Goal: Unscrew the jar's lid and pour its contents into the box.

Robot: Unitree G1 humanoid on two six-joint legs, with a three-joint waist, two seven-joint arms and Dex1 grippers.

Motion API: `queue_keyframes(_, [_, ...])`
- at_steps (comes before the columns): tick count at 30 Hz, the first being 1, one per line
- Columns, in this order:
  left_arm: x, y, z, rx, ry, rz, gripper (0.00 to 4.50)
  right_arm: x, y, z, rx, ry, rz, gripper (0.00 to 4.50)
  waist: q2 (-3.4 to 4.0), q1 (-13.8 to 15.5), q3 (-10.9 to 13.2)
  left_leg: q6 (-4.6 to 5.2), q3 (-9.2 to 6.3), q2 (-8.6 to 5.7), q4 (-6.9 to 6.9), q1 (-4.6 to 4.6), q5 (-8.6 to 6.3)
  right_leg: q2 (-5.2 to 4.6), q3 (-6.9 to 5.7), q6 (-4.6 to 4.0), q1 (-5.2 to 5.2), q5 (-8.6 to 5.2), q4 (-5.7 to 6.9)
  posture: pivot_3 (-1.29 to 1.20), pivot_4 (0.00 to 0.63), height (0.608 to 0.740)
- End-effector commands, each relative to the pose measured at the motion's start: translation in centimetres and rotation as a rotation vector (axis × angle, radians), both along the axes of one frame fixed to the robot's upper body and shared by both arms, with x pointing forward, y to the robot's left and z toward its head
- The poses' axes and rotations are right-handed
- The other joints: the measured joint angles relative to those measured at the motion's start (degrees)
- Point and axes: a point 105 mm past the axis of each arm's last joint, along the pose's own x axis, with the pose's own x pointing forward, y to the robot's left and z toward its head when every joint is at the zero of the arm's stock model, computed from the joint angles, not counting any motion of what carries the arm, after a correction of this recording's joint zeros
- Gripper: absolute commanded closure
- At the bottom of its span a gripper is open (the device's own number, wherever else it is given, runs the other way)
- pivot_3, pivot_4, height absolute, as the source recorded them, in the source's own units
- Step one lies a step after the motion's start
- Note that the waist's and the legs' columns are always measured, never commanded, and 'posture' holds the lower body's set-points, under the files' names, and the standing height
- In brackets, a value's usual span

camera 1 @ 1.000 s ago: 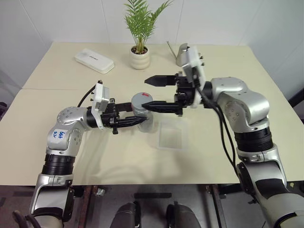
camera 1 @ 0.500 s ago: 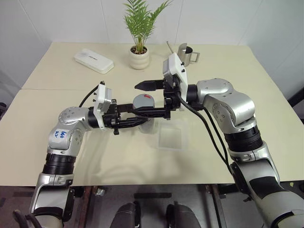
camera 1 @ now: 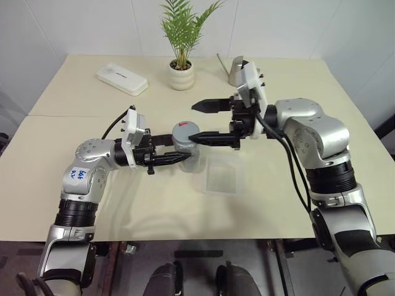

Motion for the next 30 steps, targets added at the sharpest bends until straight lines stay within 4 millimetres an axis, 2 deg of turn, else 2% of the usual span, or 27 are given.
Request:
queue_keyframes(1, [-0.4, 0.1, 0.9, -0.002, -0.052, -0.015, 2.64, 0.0, -1.0, 0.6, 0.010, -0.034, -0.021, 0.01, 0.00, -0.04, 0.00, 0.00, 0.00, 0.00, 0.00, 0.00, 0.00, -0.01, 0.00, 0.00, 0.00, 0.00, 0.00, 0.00, 0.150, 0.740])
queue_keyframes(11, [-0.3, 0.4, 1.1, -0.001, -0.056, -0.010, 2.64, 0.5, -2.7, 1.1, -0.004, -0.039, -0.050, 0.01, 0.00, -0.07, 0.00, 0.00, 0.01, 0.00, 0.00, 0.00, 0.00, -0.01, -0.01, 0.00, 0.00, 0.00, 0.00, 0.00, 0.150, 0.740])
queue_keyframes(15, [-0.3, 0.4, 1.1, 0.000, -0.055, -0.009, 2.64, -1.0, -1.2, 2.1, 0.038, -0.029, 0.044, 0.01, 0.00, -0.07, 0.00, 0.00, 0.01, 0.01, -0.02, 0.00, 0.00, -0.02, -0.01, 0.00, -0.01, 0.00, -0.01, 0.00, 0.150, 0.740])
queue_keyframes(20, [-0.3, 0.3, 1.0, 0.002, -0.053, -0.010, 2.64, -2.4, 0.9, 1.7, 0.026, -0.029, 0.103, 0.01, 0.00, -0.06, 0.00, 0.00, -0.01, 0.01, -0.02, 0.00, 0.00, -0.02, -0.01, 0.00, 0.00, 0.00, -0.01, 0.00, 0.150, 0.740])
queue_keyframes(27, [-0.3, 0.0, 1.0, 0.002, -0.051, -0.021, 2.64, -2.3, 3.7, 1.1, -0.014, -0.026, 0.081, 0.01, 0.00, -0.08, 0.00, 0.00, -0.01, 0.01, 0.01, 0.00, 0.00, -0.03, 0.02, 0.00, -0.01, 0.00, 0.02, 0.00, 0.150, 0.740])
queue_keyframes(30, [-0.3, -0.1, 1.0, 0.001, -0.052, -0.023, 2.64, -1.9, 4.1, 0.9, -0.026, -0.027, 0.062, 0.01, 0.00, -0.07, 0.00, -0.01, -0.01, 0.01, -0.01, 0.00, 0.00, -0.02, 0.01, 0.00, -0.03, 0.00, 0.02, 0.00, 0.150, 0.740])
